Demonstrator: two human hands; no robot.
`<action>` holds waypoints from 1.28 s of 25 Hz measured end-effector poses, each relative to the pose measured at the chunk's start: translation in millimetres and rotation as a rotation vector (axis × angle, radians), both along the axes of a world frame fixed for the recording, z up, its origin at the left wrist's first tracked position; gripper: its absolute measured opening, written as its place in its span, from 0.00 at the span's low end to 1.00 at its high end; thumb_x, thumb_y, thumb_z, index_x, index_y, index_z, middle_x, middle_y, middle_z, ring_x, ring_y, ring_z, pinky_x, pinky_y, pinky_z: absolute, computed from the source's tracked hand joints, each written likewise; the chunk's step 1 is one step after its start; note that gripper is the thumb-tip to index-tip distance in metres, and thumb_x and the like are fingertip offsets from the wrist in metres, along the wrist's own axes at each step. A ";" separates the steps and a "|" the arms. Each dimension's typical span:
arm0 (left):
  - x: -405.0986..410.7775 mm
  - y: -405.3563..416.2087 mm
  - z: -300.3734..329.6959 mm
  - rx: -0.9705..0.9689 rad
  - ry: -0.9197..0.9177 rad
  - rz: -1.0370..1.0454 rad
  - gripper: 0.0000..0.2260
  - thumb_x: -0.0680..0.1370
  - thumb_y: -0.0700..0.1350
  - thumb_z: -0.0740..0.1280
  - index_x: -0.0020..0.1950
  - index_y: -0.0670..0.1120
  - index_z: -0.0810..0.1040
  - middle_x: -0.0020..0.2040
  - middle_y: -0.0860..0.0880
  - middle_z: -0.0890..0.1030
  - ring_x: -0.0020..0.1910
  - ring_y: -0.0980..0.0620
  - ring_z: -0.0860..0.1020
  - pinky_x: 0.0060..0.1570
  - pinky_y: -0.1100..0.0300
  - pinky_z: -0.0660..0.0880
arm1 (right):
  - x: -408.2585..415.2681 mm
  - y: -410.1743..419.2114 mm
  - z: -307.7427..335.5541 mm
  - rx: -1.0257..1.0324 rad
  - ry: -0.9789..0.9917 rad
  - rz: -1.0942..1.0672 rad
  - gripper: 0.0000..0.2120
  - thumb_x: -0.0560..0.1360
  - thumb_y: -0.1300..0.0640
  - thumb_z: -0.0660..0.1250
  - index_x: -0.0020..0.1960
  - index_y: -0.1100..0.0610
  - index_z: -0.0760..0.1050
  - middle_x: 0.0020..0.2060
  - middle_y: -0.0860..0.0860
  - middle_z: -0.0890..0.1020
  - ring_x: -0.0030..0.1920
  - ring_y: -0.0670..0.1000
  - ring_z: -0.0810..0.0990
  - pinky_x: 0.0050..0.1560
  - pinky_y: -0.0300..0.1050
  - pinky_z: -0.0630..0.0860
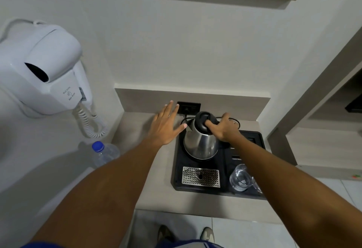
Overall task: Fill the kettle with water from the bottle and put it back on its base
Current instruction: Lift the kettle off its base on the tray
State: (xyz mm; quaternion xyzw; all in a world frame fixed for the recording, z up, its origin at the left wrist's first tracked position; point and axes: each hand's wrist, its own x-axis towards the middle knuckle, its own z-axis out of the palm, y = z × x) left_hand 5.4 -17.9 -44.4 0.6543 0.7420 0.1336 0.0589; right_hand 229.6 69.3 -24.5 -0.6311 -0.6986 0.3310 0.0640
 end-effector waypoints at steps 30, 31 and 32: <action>-51.1 -63.2 19.4 0.180 0.009 0.116 0.34 0.77 0.63 0.60 0.77 0.49 0.54 0.78 0.46 0.54 0.76 0.45 0.54 0.71 0.45 0.59 | -7.9 28.0 34.3 -0.369 0.514 0.196 0.27 0.76 0.37 0.61 0.64 0.55 0.75 0.61 0.53 0.77 0.58 0.51 0.76 0.44 0.52 0.82; -56.7 -66.2 22.8 0.188 0.015 0.132 0.34 0.77 0.62 0.61 0.77 0.49 0.55 0.78 0.46 0.55 0.76 0.45 0.54 0.70 0.45 0.59 | -21.5 26.6 37.7 -0.365 0.528 0.221 0.27 0.75 0.36 0.61 0.64 0.55 0.76 0.60 0.52 0.78 0.58 0.51 0.77 0.41 0.50 0.82; -63.0 -69.8 26.3 0.184 0.022 0.147 0.34 0.76 0.62 0.61 0.77 0.49 0.56 0.78 0.45 0.56 0.76 0.45 0.55 0.70 0.45 0.59 | -36.7 24.0 39.5 -0.367 0.539 0.246 0.28 0.74 0.35 0.62 0.63 0.55 0.76 0.59 0.52 0.79 0.58 0.52 0.77 0.40 0.49 0.82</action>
